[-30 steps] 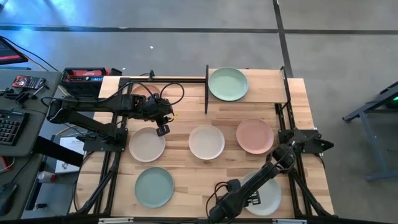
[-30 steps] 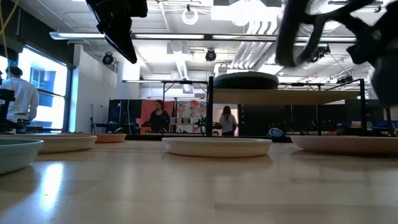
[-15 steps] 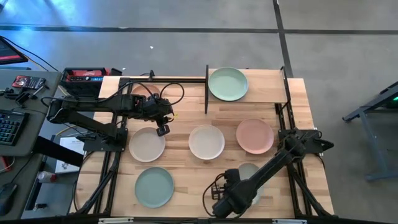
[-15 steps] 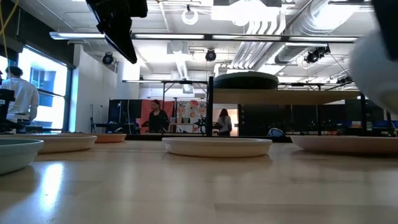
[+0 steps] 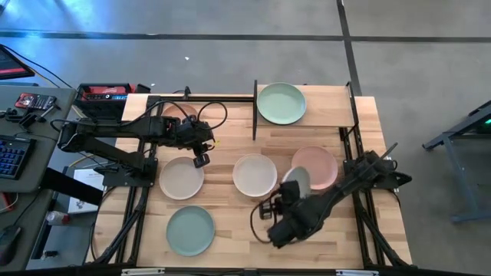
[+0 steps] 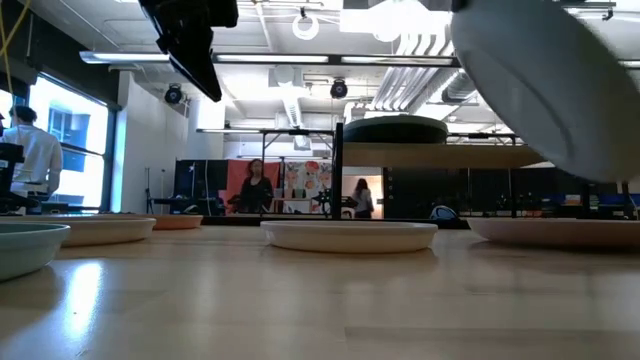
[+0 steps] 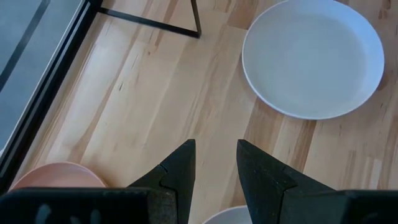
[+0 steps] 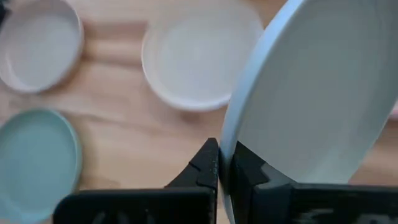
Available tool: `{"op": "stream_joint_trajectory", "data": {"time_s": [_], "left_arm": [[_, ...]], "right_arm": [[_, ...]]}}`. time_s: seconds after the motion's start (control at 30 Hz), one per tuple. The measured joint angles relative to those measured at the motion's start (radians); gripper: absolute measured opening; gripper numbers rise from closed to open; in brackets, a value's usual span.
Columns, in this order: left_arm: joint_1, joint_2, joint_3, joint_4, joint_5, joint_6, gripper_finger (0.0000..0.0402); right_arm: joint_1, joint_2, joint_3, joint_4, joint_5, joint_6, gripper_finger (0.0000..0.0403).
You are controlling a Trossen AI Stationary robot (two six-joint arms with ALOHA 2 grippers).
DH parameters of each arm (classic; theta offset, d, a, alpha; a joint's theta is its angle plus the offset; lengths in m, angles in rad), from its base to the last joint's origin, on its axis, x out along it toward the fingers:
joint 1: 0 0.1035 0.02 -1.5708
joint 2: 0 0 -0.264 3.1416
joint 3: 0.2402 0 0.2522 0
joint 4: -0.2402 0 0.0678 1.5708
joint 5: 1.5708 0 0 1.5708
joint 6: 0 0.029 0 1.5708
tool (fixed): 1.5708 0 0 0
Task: Place and stack plates onto a shelf
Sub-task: Stack the bottom white plate on top of the light green plate on the shelf
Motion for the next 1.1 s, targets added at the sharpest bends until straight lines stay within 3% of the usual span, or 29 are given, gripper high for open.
{"op": "stream_joint_trajectory", "data": {"time_s": [0.47, 0.97, 1.1], "left_arm": [[0.012, 0.000, 0.000, 0.003, -0.003, -0.001, 0.0106], [0.118, 0.000, 0.000, 0.004, -0.005, -0.072, 0.0106], [0.145, 0.000, 0.000, 0.004, -0.004, -0.104, 0.0106]], "right_arm": [[-0.228, -0.194, 0.000, -0.028, 0.211, -0.536, 0.0000], [-0.639, -0.331, 0.000, 0.012, 0.194, -1.366, 0.0000], [-0.737, -0.332, 0.000, 0.075, 0.141, -1.619, 0.0000]]}}
